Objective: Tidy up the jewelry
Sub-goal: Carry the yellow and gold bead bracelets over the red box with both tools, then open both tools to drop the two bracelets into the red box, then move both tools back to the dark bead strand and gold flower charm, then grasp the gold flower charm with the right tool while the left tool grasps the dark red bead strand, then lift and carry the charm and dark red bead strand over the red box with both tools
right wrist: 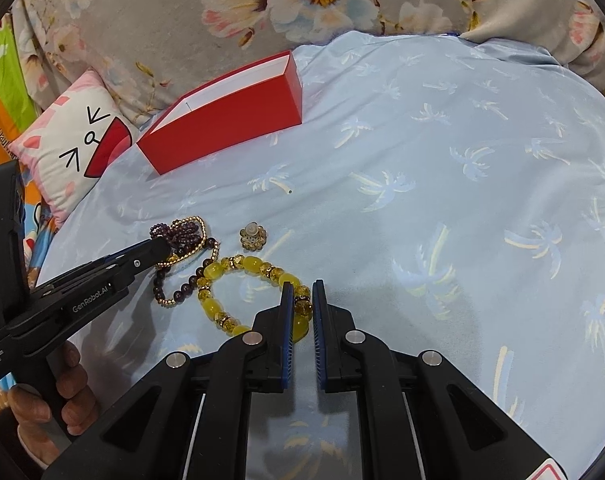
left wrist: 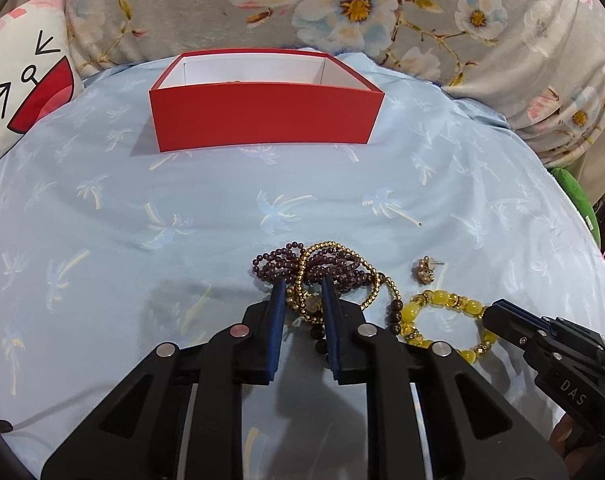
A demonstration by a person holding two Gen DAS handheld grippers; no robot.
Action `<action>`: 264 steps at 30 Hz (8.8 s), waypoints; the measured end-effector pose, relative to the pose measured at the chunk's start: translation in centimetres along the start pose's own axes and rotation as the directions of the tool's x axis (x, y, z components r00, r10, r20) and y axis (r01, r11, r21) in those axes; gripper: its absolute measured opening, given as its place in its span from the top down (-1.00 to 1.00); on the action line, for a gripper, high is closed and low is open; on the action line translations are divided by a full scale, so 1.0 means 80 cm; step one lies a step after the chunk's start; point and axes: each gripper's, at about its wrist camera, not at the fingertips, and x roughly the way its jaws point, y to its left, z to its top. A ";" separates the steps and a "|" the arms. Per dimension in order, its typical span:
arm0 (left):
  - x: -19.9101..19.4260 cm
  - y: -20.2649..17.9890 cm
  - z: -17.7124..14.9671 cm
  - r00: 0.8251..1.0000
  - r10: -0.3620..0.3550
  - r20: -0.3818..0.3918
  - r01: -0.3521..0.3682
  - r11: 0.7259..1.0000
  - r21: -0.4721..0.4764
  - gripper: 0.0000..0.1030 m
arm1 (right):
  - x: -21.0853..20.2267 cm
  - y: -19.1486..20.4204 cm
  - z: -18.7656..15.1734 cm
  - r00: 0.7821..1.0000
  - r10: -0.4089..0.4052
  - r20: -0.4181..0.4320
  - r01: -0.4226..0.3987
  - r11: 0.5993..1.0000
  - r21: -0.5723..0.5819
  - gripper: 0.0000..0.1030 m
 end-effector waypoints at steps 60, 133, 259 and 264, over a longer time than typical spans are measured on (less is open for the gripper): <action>0.136 0.123 0.298 0.994 0.096 0.043 -0.095 0.995 -0.029 0.65 | 0.243 0.143 0.337 0.994 0.105 -0.001 -0.104 0.985 -0.141 0.82; -0.013 0.051 0.000 0.983 0.178 0.044 -0.174 0.981 -0.080 -0.26 | 0.051 0.053 0.039 1.000 0.002 -0.031 -0.006 0.991 -0.135 0.42; -0.106 0.076 0.077 0.972 -0.078 0.221 0.095 0.993 -0.070 0.94 | -0.016 0.042 0.118 0.987 0.117 0.112 -0.107 0.990 -0.086 0.73; -0.103 0.065 0.109 0.967 -0.073 0.243 0.082 0.996 -0.027 0.94 | -0.009 0.058 0.148 0.980 0.159 0.118 -0.147 0.983 -0.109 0.73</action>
